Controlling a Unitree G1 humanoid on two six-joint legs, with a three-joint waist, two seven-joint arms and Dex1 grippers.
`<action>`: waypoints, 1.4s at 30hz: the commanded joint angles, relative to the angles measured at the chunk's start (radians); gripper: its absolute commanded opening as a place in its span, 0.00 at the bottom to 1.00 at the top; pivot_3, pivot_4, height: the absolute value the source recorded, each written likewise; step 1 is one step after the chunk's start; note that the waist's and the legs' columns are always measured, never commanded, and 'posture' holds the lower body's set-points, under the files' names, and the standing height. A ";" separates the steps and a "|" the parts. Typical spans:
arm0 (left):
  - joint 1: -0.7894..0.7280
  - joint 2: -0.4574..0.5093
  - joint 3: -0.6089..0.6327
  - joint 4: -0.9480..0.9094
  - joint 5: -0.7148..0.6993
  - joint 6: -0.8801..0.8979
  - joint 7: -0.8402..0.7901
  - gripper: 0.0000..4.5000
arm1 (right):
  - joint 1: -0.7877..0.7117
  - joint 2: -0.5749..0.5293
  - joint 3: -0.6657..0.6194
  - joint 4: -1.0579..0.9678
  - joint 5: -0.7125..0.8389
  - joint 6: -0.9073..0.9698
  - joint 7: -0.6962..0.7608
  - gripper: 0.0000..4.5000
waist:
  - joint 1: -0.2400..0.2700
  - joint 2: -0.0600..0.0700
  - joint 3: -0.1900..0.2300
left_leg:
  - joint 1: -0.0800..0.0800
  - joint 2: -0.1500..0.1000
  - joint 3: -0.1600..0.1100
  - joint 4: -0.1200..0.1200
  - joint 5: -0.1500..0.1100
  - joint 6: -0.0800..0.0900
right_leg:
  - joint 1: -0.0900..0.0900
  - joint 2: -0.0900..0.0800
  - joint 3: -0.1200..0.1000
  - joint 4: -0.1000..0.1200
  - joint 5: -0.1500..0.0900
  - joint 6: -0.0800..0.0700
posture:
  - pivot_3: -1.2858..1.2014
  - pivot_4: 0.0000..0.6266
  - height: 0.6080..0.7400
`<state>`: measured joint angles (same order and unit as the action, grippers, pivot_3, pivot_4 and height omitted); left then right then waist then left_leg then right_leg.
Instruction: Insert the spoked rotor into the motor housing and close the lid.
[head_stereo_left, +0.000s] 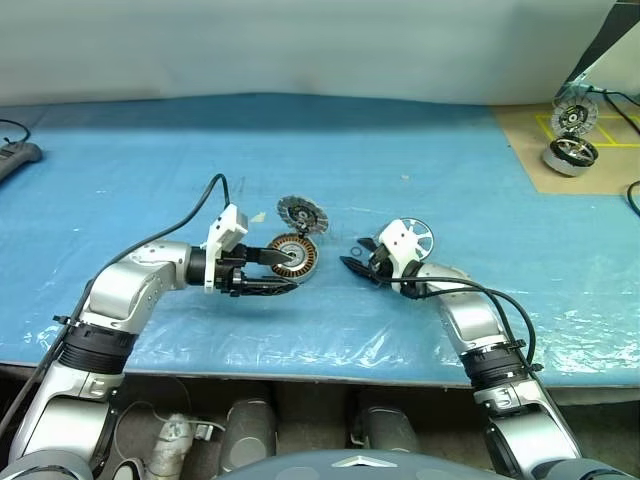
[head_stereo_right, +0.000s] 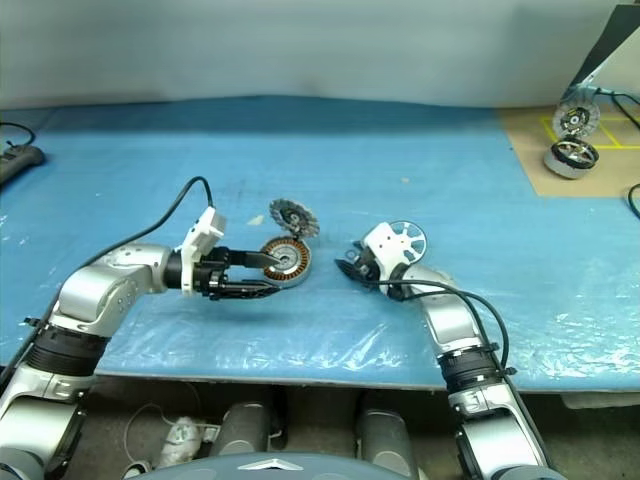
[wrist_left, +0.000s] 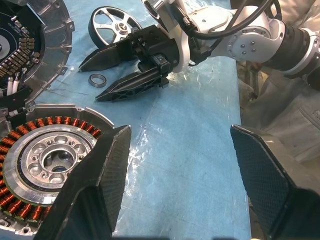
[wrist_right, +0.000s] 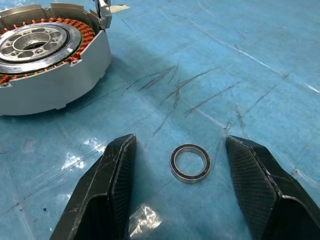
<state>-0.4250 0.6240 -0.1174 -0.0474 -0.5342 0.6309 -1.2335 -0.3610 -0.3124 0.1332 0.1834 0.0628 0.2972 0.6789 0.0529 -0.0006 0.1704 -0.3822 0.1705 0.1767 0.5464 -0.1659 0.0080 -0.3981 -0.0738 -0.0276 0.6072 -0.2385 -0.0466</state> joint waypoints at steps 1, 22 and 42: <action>-0.018 0.000 0.003 -0.011 0.000 -0.010 -0.003 0.75 | 0.029 -0.011 -0.004 0.025 0.000 0.019 -0.013 0.67 | 0.001 0.000 0.000 | 0.000 0.000 0.000 0.000 0.000 0.000 | 0.000 0.000 0.000 0.000 0.000 0.000 | 0.52 0.24 1.00; 0.019 0.006 0.000 -0.001 0.078 -0.155 -0.003 0.75 | 0.061 -0.015 -0.022 -0.127 0.109 0.130 0.042 0.12 | 0.000 0.000 0.000 | 0.001 0.000 0.000 0.000 0.000 0.000 | 0.001 0.000 0.000 0.000 0.000 0.000 | 0.52 0.24 1.00; 0.392 -0.135 0.169 -0.096 0.160 -0.502 0.316 0.75 | -0.194 0.005 0.197 -0.127 0.092 0.105 0.191 0.12 | -0.007 -0.001 0.000 | -0.003 0.001 0.000 0.000 0.000 0.000 | -0.004 0.000 -0.001 0.001 0.000 0.000 | 0.52 0.24 1.00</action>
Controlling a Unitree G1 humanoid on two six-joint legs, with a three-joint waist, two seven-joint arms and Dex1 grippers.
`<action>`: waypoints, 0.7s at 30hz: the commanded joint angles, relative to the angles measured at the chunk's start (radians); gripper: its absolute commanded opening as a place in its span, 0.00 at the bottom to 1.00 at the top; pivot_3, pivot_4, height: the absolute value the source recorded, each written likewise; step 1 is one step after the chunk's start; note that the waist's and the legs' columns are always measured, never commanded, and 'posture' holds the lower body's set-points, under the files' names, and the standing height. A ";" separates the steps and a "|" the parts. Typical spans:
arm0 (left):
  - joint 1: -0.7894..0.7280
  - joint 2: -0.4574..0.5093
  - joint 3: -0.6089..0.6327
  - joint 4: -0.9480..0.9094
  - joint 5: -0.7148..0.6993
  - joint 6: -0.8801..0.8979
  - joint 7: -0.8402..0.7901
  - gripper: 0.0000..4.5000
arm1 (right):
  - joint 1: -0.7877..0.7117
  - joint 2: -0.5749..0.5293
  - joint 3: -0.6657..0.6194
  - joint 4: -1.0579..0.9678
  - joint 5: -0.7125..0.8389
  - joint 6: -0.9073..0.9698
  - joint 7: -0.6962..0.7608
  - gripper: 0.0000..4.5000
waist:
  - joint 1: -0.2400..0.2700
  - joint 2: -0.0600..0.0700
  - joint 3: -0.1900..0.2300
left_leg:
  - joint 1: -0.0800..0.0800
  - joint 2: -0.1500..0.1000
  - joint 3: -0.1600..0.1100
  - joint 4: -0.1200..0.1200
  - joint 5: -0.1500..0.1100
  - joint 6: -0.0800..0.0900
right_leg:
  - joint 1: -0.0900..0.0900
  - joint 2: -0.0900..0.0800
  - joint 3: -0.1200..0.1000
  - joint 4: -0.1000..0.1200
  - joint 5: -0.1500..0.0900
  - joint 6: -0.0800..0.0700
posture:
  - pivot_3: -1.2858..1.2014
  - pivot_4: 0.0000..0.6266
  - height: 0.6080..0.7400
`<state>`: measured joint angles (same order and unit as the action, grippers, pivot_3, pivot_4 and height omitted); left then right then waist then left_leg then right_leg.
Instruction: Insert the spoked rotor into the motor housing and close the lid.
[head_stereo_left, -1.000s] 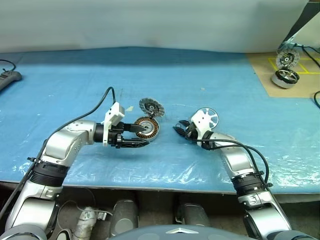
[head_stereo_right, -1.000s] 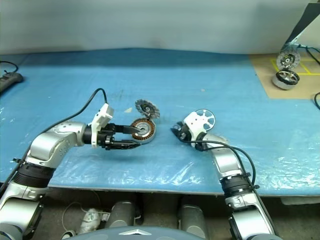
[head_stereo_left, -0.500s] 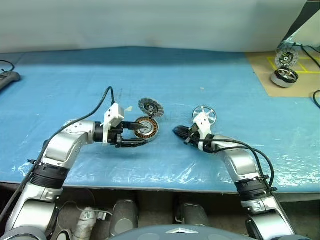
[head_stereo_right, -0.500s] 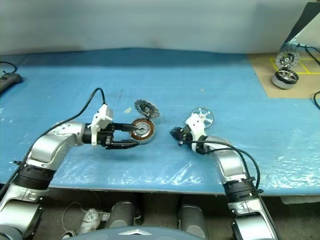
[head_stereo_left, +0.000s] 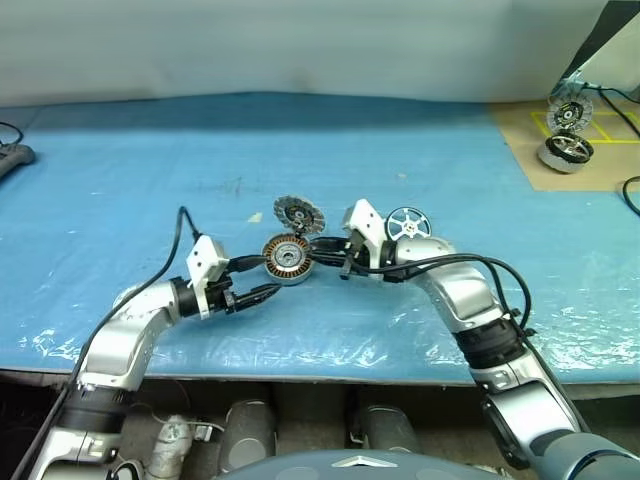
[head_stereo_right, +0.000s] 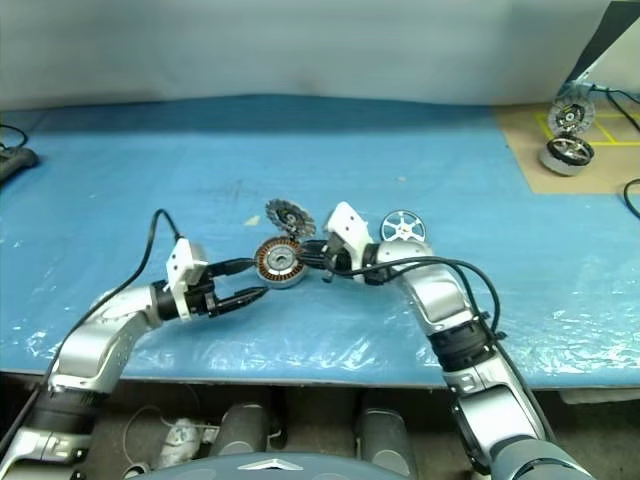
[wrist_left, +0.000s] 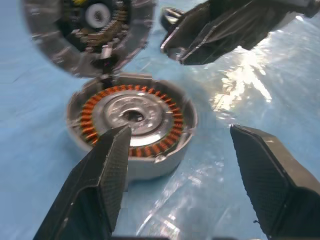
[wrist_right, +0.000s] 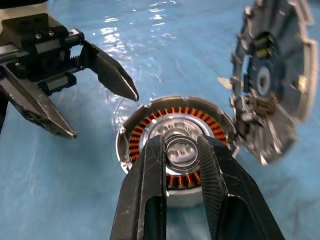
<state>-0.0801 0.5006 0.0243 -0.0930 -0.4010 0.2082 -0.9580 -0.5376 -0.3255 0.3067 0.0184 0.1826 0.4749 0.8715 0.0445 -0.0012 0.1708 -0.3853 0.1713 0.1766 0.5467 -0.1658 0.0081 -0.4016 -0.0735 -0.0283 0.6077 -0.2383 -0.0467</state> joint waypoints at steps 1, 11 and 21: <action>0.072 -0.027 0.033 -0.054 0.032 -0.102 0.061 0.75 | -0.020 0.026 0.033 0.049 -0.033 -0.086 0.005 0.12 | 0.002 0.000 0.000 | 0.000 0.000 0.000 0.000 0.000 0.000 | 0.000 0.000 0.000 0.000 0.000 0.000 | 0.52 0.24 1.00; 0.214 -0.101 0.052 -0.014 0.048 -0.264 0.132 0.75 | -0.055 0.107 0.033 0.171 -0.045 -0.158 -0.007 0.12 | 0.000 -0.002 0.001 | 0.001 0.000 0.000 0.001 0.000 0.000 | 0.000 0.000 0.000 0.001 0.000 0.000 | 0.52 0.24 1.00; 0.191 -0.117 0.041 0.131 0.044 -0.344 0.090 0.75 | -0.094 0.140 0.041 0.279 -0.076 -0.186 -0.013 0.12 | 0.000 -0.002 0.000 | 0.000 0.000 0.000 0.001 0.000 0.000 | 0.000 0.000 0.001 0.001 0.000 0.000 | 0.52 0.24 1.00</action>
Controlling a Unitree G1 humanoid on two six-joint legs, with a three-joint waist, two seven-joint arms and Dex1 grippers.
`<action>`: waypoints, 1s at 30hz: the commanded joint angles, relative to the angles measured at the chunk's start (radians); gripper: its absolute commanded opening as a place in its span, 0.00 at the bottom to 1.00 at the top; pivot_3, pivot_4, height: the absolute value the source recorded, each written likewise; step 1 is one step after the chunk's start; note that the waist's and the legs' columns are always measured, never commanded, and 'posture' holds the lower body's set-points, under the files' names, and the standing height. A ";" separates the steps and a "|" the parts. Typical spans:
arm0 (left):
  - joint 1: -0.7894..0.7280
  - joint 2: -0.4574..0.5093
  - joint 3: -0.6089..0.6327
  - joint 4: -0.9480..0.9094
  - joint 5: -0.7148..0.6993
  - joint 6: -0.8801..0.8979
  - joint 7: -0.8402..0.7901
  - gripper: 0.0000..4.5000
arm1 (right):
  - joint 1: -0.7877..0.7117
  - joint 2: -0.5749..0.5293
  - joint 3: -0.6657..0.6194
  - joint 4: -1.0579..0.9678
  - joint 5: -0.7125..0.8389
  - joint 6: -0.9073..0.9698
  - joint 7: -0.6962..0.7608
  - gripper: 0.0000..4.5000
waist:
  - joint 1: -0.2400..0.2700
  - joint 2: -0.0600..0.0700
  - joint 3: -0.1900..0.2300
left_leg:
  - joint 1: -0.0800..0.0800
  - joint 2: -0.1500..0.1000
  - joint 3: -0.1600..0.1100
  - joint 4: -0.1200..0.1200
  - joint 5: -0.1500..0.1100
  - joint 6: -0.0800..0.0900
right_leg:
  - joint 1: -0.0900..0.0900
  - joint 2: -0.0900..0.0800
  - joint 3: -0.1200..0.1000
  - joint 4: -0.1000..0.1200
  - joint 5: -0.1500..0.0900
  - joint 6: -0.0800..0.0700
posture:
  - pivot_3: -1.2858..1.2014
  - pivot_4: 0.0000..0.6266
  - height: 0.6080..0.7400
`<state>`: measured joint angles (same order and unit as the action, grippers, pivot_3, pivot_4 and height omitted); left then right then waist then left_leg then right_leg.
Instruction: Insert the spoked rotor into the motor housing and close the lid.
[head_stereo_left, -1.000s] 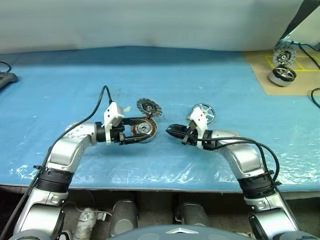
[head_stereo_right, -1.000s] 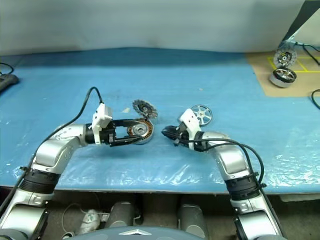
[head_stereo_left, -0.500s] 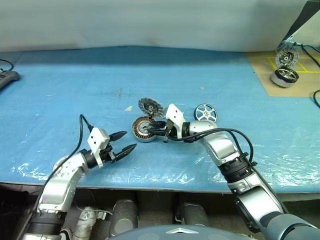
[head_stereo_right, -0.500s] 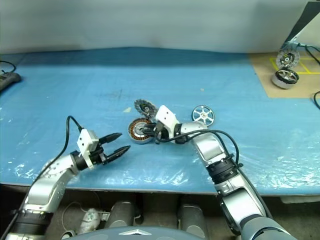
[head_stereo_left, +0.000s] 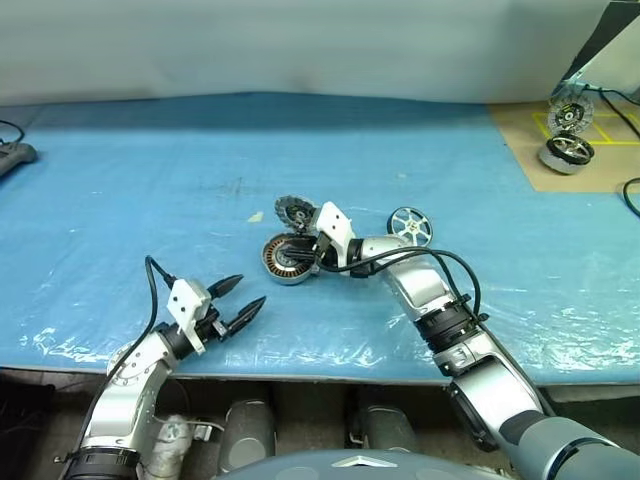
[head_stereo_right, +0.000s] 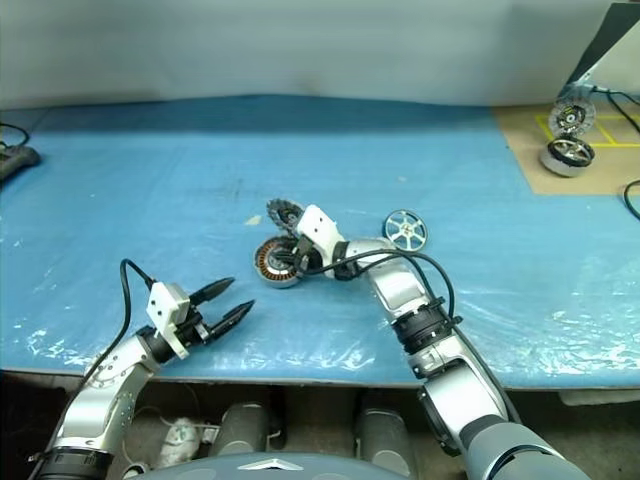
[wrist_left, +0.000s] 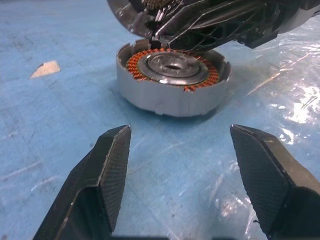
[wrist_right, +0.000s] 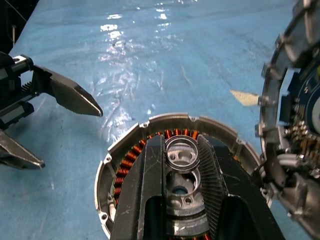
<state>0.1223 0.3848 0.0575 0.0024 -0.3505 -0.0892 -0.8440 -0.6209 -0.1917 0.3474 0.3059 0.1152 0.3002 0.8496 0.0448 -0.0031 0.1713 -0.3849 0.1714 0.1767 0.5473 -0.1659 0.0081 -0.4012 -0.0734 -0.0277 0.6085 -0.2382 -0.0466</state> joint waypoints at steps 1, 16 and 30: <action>-0.014 -0.001 0.008 0.049 -0.005 -0.056 -0.029 0.75 | -0.010 0.006 0.002 -0.008 -0.011 -0.014 0.011 0.12 | 0.000 0.000 0.000 | 0.000 0.000 0.000 0.000 0.000 0.000 | 0.000 0.000 0.000 0.000 0.000 0.000 | 0.52 0.24 1.00; -0.096 0.002 0.002 0.271 0.002 -0.174 -0.119 0.75 | 0.003 0.013 0.002 0.045 -0.068 -0.046 -0.017 0.12 | 0.003 0.000 0.000 | 0.007 0.000 0.000 0.003 0.000 0.000 | 0.004 0.000 0.001 0.006 0.000 0.000 | 0.52 0.24 1.00; -0.090 -0.014 -0.027 0.187 0.019 -0.124 -0.069 0.75 | -0.007 0.030 0.010 0.067 -0.088 -0.037 -0.003 0.12 | 0.002 0.000 0.000 | 0.007 0.000 0.000 0.003 0.000 0.000 | 0.004 0.000 0.002 0.006 0.000 0.000 | 0.52 0.24 1.00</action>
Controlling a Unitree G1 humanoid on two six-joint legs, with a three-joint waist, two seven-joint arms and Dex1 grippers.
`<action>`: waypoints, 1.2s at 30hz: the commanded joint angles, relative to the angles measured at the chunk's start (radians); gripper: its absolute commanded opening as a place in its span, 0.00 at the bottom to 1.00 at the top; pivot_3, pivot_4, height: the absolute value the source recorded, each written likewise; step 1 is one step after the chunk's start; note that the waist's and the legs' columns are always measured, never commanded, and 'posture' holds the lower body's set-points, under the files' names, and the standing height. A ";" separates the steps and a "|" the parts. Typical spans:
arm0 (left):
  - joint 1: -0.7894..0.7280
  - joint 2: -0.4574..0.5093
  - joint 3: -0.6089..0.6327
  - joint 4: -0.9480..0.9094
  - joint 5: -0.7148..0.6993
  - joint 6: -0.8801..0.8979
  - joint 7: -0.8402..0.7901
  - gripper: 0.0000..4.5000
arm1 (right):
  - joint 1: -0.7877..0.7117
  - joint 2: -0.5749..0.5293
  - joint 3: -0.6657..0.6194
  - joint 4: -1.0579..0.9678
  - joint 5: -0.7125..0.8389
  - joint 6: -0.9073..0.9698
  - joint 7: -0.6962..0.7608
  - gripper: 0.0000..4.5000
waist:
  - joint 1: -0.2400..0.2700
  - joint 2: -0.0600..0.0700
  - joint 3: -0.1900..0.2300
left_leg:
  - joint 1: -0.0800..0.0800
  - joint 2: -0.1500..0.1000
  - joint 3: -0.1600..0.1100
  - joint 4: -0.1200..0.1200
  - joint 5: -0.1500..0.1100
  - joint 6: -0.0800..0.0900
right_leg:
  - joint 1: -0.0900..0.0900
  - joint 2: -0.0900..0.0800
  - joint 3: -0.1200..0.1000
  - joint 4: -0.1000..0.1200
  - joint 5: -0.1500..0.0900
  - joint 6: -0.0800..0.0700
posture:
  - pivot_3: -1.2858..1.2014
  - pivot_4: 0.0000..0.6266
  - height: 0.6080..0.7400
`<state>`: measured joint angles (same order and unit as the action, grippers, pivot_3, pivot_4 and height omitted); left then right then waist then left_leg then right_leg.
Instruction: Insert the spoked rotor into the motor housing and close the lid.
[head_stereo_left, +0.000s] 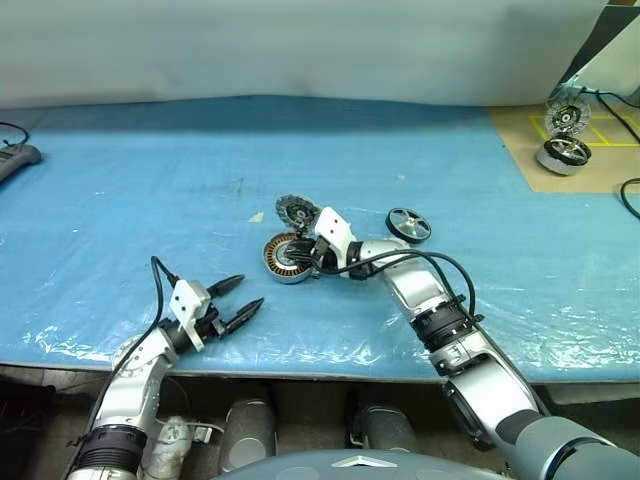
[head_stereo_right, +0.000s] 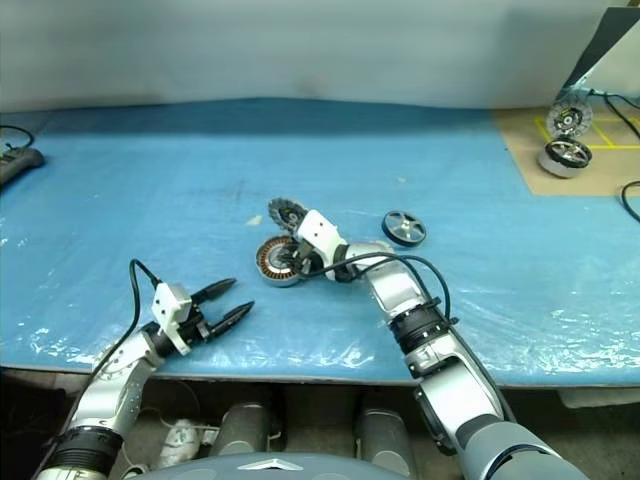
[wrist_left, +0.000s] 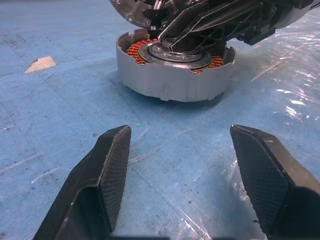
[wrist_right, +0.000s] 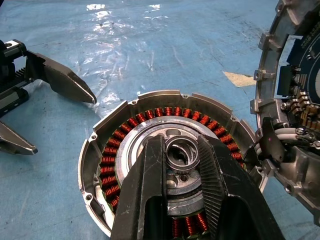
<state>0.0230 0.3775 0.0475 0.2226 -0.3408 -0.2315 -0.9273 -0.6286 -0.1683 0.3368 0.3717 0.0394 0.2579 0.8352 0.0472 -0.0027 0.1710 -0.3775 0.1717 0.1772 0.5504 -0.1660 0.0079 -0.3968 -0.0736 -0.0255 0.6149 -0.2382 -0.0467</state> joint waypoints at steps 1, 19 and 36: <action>0.010 -0.008 -0.019 -0.040 0.012 0.023 0.019 0.75 | 0.003 0.008 0.022 0.002 -0.014 0.006 0.011 0.12 | 0.000 0.000 0.000 | 0.000 0.000 0.000 0.000 0.000 0.000 | 0.000 0.000 0.000 0.000 0.000 0.000 | 0.52 0.24 1.00; 0.005 -0.008 -0.042 -0.118 0.016 0.096 0.058 0.75 | -0.008 0.032 0.045 0.027 -0.056 -0.023 -0.003 0.12 | -0.003 0.000 0.000 | 0.000 0.000 0.000 0.000 0.000 0.000 | 0.000 0.000 0.000 0.000 0.000 0.000 | 0.52 0.24 1.00; -0.007 0.013 -0.047 -0.274 -0.004 0.245 0.104 0.75 | 0.007 0.008 0.022 -0.035 -0.012 0.027 0.044 0.12 | -0.003 0.000 0.000 | -0.003 0.000 0.000 -0.001 0.000 0.000 | -0.003 0.000 0.000 -0.001 0.000 0.000 | 0.52 0.24 1.00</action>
<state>0.0148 0.3868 -0.0003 -0.0015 -0.3314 0.0075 -0.8282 -0.6366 -0.1680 0.3417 0.3521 0.0351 0.2905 0.8848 0.0438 -0.0030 0.1709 -0.3811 0.1718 0.1774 0.5499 -0.1659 0.0079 -0.4004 -0.0735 -0.0256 0.6136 -0.2382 -0.0468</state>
